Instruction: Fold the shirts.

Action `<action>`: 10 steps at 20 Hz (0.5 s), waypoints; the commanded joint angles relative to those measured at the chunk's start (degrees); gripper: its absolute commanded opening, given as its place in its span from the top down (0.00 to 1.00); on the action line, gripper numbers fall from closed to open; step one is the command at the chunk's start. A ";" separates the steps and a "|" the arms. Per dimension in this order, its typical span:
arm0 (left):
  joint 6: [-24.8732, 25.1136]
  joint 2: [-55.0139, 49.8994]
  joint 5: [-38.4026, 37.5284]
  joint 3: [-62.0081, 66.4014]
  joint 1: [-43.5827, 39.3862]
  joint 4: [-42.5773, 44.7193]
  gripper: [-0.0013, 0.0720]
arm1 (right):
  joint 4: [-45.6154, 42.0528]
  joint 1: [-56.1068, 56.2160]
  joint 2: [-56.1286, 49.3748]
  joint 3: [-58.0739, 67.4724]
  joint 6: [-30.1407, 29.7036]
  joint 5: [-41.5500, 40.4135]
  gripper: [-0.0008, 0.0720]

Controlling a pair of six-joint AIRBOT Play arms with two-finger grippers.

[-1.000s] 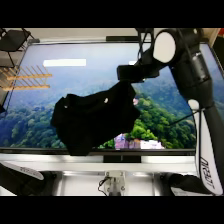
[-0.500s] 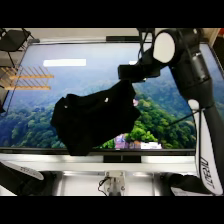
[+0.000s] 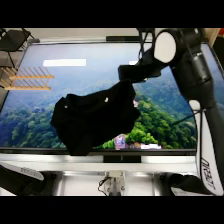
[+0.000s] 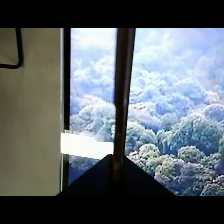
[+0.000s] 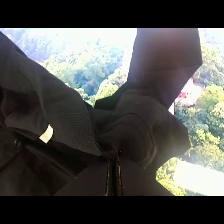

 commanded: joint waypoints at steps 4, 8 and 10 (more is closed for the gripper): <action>-6.10 11.61 -1.90 0.24 -4.22 -8.00 0.93 | -1.79 -0.04 1.31 0.07 -0.37 0.35 0.91; -11.87 18.18 -14.12 -0.02 -15.54 -8.87 0.93 | -6.32 -0.04 1.33 0.07 -3.72 3.76 0.91; -19.58 22.99 -16.98 -2.36 -22.32 -8.85 0.93 | -10.08 -0.07 1.44 0.07 -6.54 6.93 0.91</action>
